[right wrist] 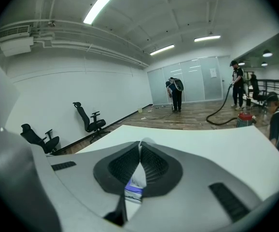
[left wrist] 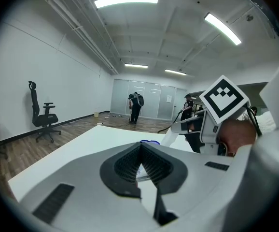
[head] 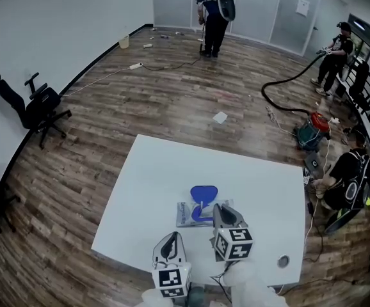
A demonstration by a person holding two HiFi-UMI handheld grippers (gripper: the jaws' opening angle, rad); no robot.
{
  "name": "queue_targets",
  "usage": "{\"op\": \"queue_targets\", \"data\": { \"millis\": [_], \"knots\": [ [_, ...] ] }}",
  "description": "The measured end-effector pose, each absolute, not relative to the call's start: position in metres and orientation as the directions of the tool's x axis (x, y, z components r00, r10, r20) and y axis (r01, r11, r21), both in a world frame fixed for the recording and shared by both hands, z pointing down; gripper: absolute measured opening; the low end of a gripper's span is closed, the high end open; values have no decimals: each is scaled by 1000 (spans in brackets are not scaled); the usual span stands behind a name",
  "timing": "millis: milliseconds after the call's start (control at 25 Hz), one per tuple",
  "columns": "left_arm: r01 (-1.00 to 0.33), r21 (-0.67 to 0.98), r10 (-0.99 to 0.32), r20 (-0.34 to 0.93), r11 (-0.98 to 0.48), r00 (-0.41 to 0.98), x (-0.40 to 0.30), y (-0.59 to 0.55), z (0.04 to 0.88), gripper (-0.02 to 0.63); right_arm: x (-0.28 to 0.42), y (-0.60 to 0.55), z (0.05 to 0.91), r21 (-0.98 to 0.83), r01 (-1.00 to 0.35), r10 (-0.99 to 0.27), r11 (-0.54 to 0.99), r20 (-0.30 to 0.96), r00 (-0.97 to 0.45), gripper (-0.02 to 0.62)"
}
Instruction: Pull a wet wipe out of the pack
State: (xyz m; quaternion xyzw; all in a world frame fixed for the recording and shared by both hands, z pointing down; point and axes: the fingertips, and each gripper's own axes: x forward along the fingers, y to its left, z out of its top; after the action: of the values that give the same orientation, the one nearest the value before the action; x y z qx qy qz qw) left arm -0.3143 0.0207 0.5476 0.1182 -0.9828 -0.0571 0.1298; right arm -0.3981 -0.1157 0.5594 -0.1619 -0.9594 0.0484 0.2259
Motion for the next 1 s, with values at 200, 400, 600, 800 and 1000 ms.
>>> {"op": "queue_targets", "data": {
  "millis": [200,400,600,800,1000],
  "knots": [
    [-231,144,-259,221,962,-940,-311,19,539,-3,-393,-120,543,-156,280,320,947,395,-861,12],
    [-238,155,-267,207,959,-941,-309,15,530,-3,-388,-124,528,-146,276,311,950,378,-872,12],
    [-251,153,-279,196,956,-940,-304,11,522,-4,-383,-128,514,-153,265,303,952,357,-884,12],
    [-258,144,-282,187,955,-941,-295,8,516,-5,-374,-137,502,-162,255,296,953,335,-895,12],
    [-274,132,-296,186,953,-937,-282,1,513,-4,-353,-145,492,-151,241,278,959,311,-909,12]
  ]
}}
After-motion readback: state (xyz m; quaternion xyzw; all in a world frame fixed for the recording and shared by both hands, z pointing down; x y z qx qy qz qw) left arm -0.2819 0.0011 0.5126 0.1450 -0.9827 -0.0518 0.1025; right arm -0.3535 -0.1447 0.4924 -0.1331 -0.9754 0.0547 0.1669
